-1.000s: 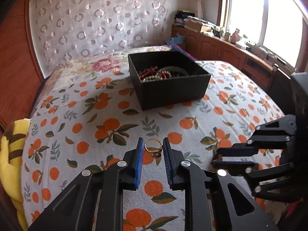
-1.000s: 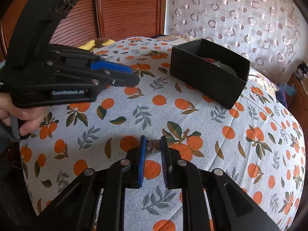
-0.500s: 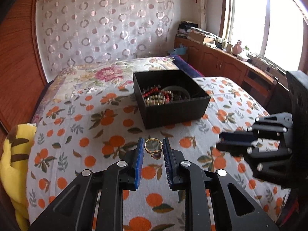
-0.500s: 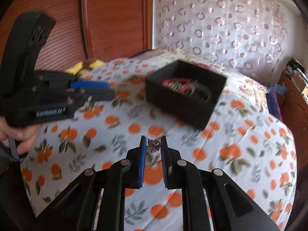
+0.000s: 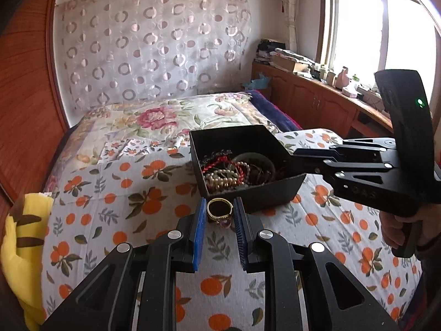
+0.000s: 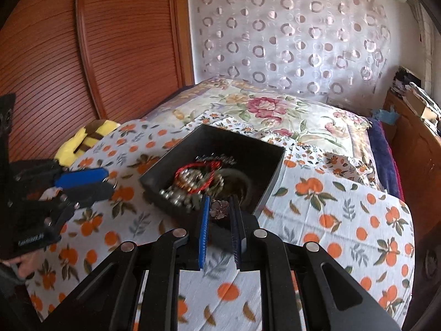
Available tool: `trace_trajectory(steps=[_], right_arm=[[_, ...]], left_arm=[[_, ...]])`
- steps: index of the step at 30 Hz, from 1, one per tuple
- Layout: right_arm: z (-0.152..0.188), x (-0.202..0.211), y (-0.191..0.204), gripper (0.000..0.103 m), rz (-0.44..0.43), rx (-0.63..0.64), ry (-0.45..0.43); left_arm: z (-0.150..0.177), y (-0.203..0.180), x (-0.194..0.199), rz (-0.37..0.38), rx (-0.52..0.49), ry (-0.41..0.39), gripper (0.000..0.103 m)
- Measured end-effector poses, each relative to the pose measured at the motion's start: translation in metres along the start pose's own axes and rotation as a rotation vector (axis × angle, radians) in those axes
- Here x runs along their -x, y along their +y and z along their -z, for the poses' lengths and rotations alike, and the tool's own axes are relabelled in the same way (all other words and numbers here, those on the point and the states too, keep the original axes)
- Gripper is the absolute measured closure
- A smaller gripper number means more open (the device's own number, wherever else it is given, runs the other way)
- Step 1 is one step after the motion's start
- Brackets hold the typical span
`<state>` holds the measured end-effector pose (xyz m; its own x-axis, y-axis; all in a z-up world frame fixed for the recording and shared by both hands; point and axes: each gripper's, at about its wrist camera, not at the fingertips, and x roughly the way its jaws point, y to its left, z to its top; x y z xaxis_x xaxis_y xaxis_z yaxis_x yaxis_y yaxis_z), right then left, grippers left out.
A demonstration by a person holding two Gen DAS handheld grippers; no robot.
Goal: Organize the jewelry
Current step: 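Lift the gold ring with the left gripper, lower it into the box, release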
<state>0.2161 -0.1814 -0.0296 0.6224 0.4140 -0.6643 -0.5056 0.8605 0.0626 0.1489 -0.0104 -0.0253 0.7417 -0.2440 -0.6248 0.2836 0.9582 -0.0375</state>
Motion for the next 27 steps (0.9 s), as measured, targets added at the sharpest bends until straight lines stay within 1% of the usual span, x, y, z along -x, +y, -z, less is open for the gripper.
trace_trajectory(steps=[5,7,9,11,18,27], right_arm=[[-0.008,-0.006,-0.008,0.086,-0.003,-0.048,-0.003],[-0.008,-0.006,-0.012,0.086,-0.018,-0.078,-0.006],[-0.008,-0.007,-0.013,0.083,-0.012,-0.079,-0.012],[-0.006,-0.007,-0.015,0.077,-0.007,-0.084,-0.012],[-0.004,0.0,-0.022,0.077,0.007,-0.093,-0.024],[0.008,0.019,-0.03,0.076,0.034,-0.089,-0.037]], left_arm=[[-0.007,0.0,-0.006,-0.001,0.0,-0.002,0.084],[-0.011,-0.001,-0.009,-0.002,-0.001,-0.003,0.084],[-0.016,-0.001,-0.013,0.003,0.005,-0.003,0.084],[-0.021,-0.002,-0.018,0.008,0.011,-0.003,0.084],[-0.035,-0.012,-0.034,0.005,-0.008,0.0,0.084],[-0.052,-0.023,-0.05,-0.005,-0.031,-0.004,0.084]])
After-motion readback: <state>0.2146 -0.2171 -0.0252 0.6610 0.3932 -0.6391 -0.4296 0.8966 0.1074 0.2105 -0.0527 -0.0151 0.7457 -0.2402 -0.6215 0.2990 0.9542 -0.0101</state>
